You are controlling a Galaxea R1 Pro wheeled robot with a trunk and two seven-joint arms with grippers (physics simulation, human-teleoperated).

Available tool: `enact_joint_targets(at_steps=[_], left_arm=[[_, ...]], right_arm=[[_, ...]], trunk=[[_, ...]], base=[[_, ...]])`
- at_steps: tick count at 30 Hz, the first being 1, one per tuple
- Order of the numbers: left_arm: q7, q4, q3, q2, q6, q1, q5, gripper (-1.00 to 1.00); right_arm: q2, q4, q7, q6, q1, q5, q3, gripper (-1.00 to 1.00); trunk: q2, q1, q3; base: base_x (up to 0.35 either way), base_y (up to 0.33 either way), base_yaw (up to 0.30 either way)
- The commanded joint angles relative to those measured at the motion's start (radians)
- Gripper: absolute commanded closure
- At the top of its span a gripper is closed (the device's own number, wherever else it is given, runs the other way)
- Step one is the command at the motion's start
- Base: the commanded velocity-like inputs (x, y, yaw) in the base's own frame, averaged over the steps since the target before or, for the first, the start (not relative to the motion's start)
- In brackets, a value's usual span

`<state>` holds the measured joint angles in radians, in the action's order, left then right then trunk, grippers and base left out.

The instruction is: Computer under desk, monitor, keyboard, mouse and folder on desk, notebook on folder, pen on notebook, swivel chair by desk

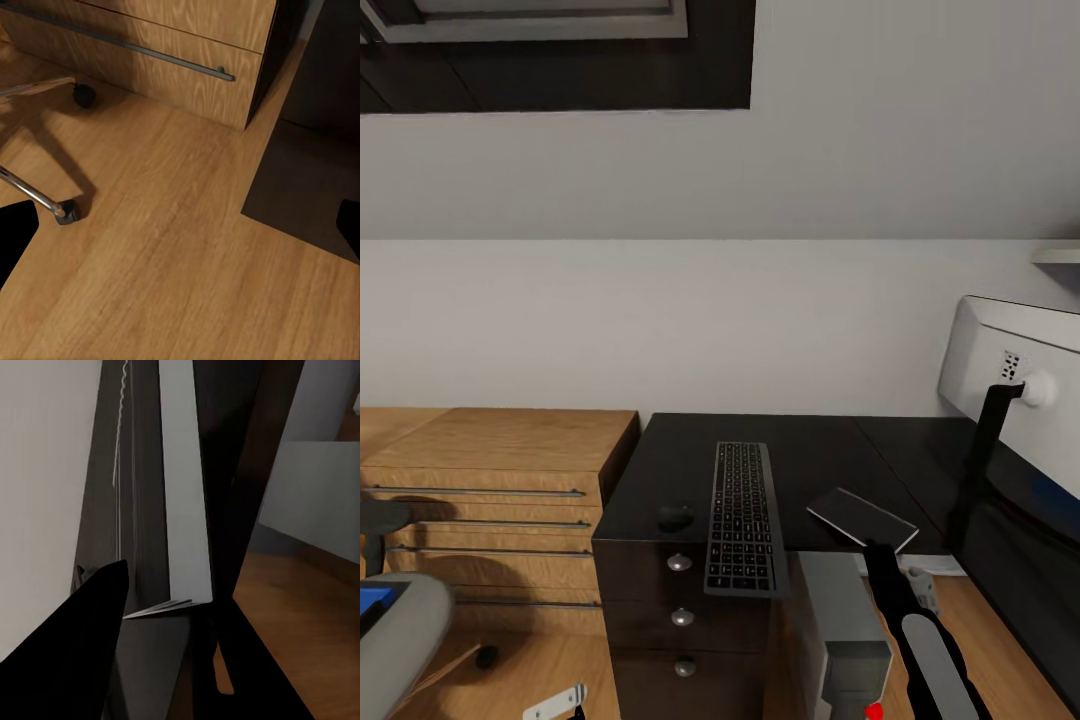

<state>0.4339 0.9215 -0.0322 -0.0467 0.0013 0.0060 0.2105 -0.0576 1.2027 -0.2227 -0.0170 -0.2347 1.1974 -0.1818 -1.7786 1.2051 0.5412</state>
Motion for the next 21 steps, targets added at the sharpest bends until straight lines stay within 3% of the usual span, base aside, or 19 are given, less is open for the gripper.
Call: enact_joint_targets(at_steps=[1,11,12,21], left_arm=[[0.006,0.002,-0.003,0.001,0.000,0.000,0.009,-1.00],[0.005,0.002,-0.003,0.001,0.000,0.000,0.009,-1.00],[0.005,0.002,-0.003,0.001,0.000,0.000,0.009,-1.00],[0.006,0.002,-0.003,0.001,0.000,0.000,0.009,-1.00]], right_arm=[[-0.001,-0.034,-0.006,-0.002,0.000,0.008,-0.002,1.00],[-0.001,-0.034,-0.007,-0.003,0.000,0.008,-0.002,1.00],[-0.001,-0.034,-0.007,-0.003,0.000,0.008,-0.002,-1.00],[0.000,-0.034,-0.007,-0.003,0.000,0.008,-0.002,-1.00]], trunk=[[0.000,0.000,0.001],[0.000,0.000,0.001],[0.000,0.000,0.001],[0.000,0.000,0.001]], base=[[0.000,0.000,0.000],[0.000,0.000,0.000],[0.000,0.000,0.000],[0.000,0.000,0.000]])
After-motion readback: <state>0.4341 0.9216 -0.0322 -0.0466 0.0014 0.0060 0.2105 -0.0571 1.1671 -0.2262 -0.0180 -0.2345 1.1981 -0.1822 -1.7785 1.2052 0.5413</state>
